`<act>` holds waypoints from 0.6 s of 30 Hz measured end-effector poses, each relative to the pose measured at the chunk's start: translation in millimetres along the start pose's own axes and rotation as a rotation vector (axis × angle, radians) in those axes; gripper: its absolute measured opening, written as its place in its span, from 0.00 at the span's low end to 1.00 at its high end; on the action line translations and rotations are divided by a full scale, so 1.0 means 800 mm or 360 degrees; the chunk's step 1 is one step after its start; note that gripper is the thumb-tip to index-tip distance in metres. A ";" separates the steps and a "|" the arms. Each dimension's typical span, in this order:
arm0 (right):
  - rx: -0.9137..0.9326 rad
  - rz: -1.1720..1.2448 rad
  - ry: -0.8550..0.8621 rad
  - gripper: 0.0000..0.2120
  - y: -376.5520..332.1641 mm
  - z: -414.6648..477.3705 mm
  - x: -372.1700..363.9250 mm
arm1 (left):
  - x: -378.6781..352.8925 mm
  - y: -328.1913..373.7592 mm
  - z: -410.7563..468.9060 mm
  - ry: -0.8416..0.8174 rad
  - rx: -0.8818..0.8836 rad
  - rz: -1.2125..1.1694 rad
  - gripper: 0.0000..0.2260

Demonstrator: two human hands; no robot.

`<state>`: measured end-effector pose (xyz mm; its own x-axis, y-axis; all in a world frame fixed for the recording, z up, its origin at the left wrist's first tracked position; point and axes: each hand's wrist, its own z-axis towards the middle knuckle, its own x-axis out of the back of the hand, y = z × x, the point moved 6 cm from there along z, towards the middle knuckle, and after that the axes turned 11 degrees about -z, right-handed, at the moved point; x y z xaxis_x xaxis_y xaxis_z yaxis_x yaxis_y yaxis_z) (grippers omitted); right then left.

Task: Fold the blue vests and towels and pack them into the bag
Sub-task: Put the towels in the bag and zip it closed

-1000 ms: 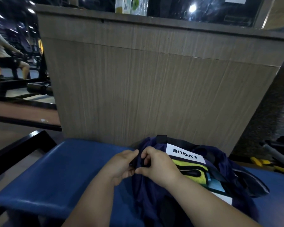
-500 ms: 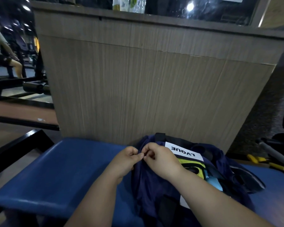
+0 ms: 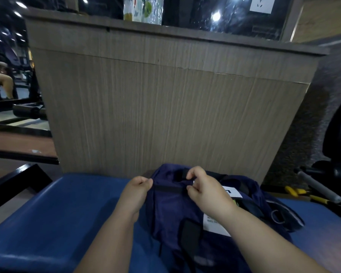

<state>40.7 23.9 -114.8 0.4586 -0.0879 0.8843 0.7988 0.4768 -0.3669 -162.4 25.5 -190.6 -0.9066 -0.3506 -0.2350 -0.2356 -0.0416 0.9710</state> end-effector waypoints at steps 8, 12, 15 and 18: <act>-0.0335 0.0120 0.0133 0.11 0.093 -0.032 0.034 | -0.017 0.036 -0.023 0.0442 -0.0727 0.1075 0.07; -0.0236 0.0170 0.0169 0.11 0.086 -0.033 0.026 | -0.112 0.043 -0.075 -0.0266 -0.1350 0.1326 0.21; -0.0181 0.0230 0.0174 0.12 0.082 -0.034 0.022 | -0.151 0.011 -0.085 -0.0610 -0.1166 0.1541 0.28; -0.0142 0.0231 0.0175 0.11 0.082 -0.039 0.023 | -0.162 0.003 -0.080 -0.0567 -0.1146 0.1564 0.21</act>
<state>113.5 26.1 -131.7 0.6074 -0.1214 0.7851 0.7503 0.4124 -0.5167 -22.9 11.0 -155.2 -0.6605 -0.2570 0.7054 0.7290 -0.4444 0.5207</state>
